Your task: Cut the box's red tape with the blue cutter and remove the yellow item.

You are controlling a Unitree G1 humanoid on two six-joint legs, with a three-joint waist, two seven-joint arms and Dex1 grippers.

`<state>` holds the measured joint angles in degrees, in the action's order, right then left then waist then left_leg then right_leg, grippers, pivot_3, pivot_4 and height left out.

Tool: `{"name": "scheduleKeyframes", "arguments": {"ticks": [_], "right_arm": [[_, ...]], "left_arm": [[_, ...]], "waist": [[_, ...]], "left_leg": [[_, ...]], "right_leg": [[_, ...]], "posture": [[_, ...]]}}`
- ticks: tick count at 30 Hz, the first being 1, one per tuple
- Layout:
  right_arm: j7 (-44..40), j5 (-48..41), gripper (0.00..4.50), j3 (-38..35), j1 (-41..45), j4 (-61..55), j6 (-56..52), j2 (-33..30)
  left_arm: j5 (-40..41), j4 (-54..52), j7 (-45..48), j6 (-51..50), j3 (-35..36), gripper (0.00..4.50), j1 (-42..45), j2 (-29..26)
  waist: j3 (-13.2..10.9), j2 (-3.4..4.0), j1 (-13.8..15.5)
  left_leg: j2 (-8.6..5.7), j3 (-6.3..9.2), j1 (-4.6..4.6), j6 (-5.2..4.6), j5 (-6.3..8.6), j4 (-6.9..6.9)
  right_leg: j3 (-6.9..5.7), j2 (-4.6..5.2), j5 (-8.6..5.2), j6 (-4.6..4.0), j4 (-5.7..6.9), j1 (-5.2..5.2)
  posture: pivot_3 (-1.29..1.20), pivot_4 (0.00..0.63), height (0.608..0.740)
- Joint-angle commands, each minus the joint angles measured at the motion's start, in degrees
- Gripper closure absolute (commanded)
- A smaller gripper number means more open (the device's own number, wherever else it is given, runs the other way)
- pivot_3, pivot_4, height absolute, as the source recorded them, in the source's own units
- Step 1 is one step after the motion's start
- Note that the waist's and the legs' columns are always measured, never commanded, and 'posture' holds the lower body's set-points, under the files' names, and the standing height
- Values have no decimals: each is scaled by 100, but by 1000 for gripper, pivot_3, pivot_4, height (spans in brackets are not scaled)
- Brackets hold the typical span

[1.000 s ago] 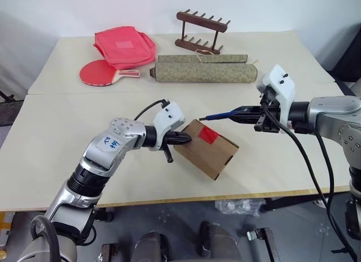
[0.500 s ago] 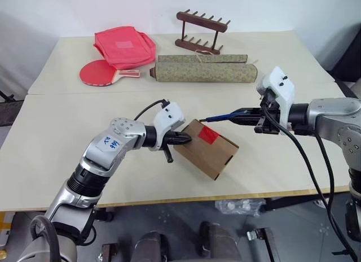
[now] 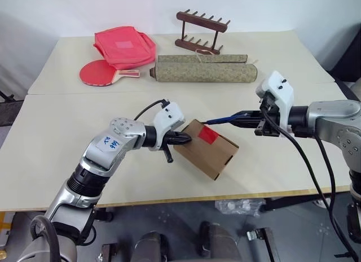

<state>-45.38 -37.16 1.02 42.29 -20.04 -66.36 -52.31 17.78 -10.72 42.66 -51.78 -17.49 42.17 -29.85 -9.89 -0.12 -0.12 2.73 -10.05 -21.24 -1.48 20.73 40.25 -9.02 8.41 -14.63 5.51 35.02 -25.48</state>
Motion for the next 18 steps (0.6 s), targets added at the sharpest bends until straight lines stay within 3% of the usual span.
{"name": "scheduleKeyframes", "arguments": {"ticks": [1,18], "right_arm": [[-123,11,4338,12,68,-144,47,-134],[-311,71,4338,-2,402,-76,51,-175]], "left_arm": [[-123,19,23,-89,-137,4439,-67,-47],[-120,5,-20,-110,-122,4439,-87,-28]], "waist": [[0,0,-1],[0,0,1]], "left_leg": [[0,0,0,0,0,0],[0,0,0,0,0,1]], "right_leg": [[0,0,0,0,0,0],[0,0,0,0,0,0]], "posture": [[0,150,740],[0,150,740]]}}
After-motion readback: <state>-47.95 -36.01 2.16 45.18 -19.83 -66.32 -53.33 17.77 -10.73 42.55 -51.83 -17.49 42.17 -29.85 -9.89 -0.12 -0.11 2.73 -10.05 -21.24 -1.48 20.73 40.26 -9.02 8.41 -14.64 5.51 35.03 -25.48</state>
